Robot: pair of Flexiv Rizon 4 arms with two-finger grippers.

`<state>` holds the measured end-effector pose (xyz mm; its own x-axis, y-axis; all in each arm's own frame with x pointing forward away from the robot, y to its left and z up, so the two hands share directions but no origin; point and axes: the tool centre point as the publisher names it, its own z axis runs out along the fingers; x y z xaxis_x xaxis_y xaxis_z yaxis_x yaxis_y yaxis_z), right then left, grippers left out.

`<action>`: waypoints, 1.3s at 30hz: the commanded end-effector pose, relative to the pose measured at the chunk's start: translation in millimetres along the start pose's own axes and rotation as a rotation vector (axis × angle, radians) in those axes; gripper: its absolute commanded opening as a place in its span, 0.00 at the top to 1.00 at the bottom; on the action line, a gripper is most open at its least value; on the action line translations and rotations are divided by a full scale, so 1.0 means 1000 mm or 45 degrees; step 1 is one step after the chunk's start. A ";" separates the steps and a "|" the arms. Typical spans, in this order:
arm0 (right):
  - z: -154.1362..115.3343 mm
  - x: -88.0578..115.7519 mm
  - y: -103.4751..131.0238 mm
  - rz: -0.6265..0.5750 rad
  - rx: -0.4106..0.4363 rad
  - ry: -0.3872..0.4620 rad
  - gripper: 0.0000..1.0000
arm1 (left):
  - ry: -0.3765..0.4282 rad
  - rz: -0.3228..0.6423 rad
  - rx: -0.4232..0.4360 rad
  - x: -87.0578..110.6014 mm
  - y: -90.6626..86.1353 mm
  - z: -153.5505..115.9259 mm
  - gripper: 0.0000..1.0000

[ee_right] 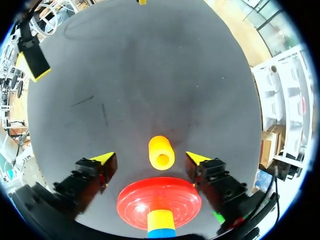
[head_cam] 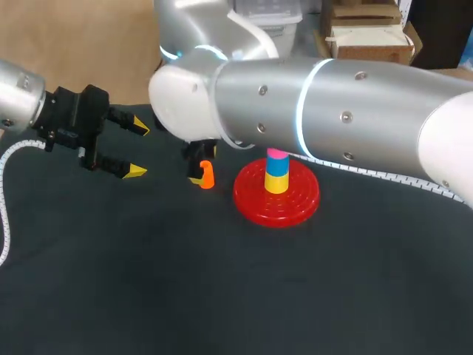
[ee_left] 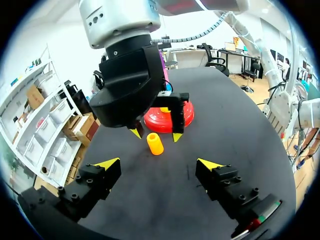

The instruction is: Pick up and stack the cylinders on the red base in this order: pink,purple,orange,green

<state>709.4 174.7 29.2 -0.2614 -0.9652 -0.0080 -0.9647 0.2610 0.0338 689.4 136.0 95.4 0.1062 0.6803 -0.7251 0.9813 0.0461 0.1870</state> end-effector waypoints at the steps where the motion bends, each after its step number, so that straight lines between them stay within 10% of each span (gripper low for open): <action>1: 0.002 0.003 0.002 0.003 0.007 -0.017 0.42 | -0.003 0.002 -0.006 0.001 -0.001 0.000 0.00; 9: 0.004 0.002 0.000 0.014 0.011 -0.008 0.56 | -0.003 0.002 -0.006 0.001 -0.001 0.000 0.00; 13: 0.006 0.001 -0.001 0.002 0.016 0.013 1.00 | -0.003 0.002 -0.006 0.001 -0.001 0.000 0.00; 22: -0.007 0.007 -0.008 0.029 0.048 -0.017 1.00 | -0.003 0.002 -0.006 0.001 -0.001 0.000 0.00; 39: -0.193 0.089 -0.029 0.179 0.140 -0.177 1.00 | -0.003 0.002 -0.006 0.001 -0.001 0.000 0.00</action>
<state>749.3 110.8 189.0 -0.3859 -0.9216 -0.0428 -0.9213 0.3873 -0.0345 689.4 136.0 95.4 0.1063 0.6804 -0.7251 0.9813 0.0461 0.1871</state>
